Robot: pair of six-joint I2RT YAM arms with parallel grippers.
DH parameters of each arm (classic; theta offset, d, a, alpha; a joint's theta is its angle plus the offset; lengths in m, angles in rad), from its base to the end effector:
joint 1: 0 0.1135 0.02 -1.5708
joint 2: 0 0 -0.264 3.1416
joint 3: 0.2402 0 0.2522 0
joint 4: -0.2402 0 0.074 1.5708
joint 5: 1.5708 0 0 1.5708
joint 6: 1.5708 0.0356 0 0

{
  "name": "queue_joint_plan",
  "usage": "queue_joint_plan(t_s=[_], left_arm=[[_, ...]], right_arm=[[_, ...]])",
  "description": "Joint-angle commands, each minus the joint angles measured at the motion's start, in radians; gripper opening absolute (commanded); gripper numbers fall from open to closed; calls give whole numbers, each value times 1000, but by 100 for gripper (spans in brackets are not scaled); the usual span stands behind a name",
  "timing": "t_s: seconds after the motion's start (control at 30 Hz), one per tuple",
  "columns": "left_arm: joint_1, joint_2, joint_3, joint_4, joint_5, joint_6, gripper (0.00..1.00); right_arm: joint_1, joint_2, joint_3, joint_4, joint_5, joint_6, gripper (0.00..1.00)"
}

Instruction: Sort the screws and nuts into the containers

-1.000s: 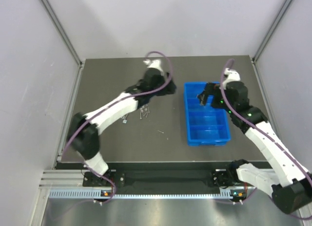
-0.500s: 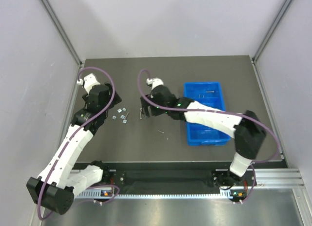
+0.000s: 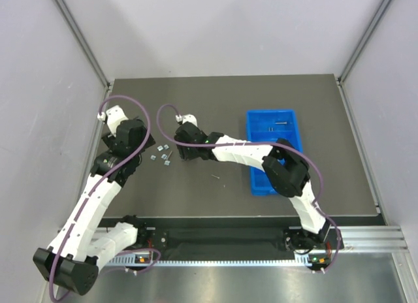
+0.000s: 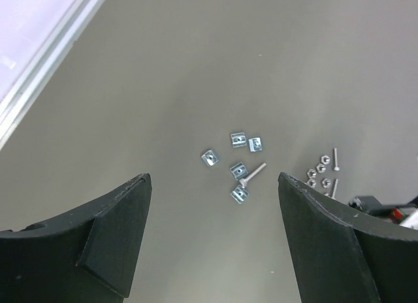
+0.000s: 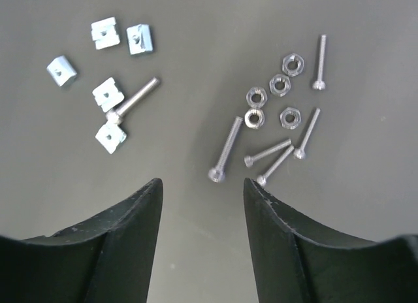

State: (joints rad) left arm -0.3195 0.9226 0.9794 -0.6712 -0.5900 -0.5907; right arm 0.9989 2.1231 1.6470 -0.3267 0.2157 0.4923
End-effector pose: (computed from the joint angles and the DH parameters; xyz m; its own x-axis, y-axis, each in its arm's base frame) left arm 0.1832 -0.0397 0.3380 -0.3595 -0.3685 -0.8573 -0.4465 0.8747 -0.1887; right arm 0.2658 0.3989 0.2011 -0.6933 -0.2240 -0.6850 -0.4689 0.8620 0.1927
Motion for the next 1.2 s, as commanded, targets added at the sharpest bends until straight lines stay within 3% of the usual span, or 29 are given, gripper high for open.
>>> queue_joint_plan(t_s=[0.0, 0.23, 0.7, 1.03, 1.17], left_arm=[[8, -25, 18, -13, -28, 26, 83], [11, -37, 25, -13, -39, 45, 84], [14, -57, 15, -5, -37, 48, 84], [14, -57, 10, 1, -36, 48, 84], [14, -51, 8, 4, -25, 43, 84]], right_arm=[[15, 40, 86, 2, 37, 8, 52], [15, 136, 178, -72, 96, -4, 51], [15, 175, 149, -46, 70, 0, 42], [15, 163, 117, -69, 80, -15, 6], [15, 104, 76, -69, 59, -34, 0]])
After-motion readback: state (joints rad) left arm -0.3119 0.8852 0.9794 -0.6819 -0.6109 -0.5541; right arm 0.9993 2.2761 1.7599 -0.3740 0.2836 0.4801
